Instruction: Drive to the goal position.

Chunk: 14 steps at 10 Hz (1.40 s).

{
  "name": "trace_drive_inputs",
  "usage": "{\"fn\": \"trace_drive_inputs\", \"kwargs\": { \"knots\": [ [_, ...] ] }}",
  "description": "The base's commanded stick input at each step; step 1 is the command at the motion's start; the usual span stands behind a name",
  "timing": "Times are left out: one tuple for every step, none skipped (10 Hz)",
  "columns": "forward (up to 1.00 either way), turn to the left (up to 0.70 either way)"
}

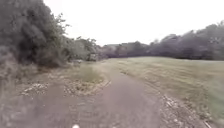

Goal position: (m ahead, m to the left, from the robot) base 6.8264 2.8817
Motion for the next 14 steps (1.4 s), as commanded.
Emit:
{"fn": "trace_drive_inputs", "kwargs": {
  "knots": [
    [0.60,-0.15],
    [0.60,-0.15],
    [0.60,-0.15],
    [0.60,-0.15],
    [0.60,-0.15],
    [0.60,-0.15],
    [0.60,-0.10],
    [0.60,-0.07],
    [0.60,-0.03],
    [0.60,0.00],
    [0.60,0.00],
    [0.60,0.00],
    [0.60,0.00],
    [0.60,0.00]
  ]
}}
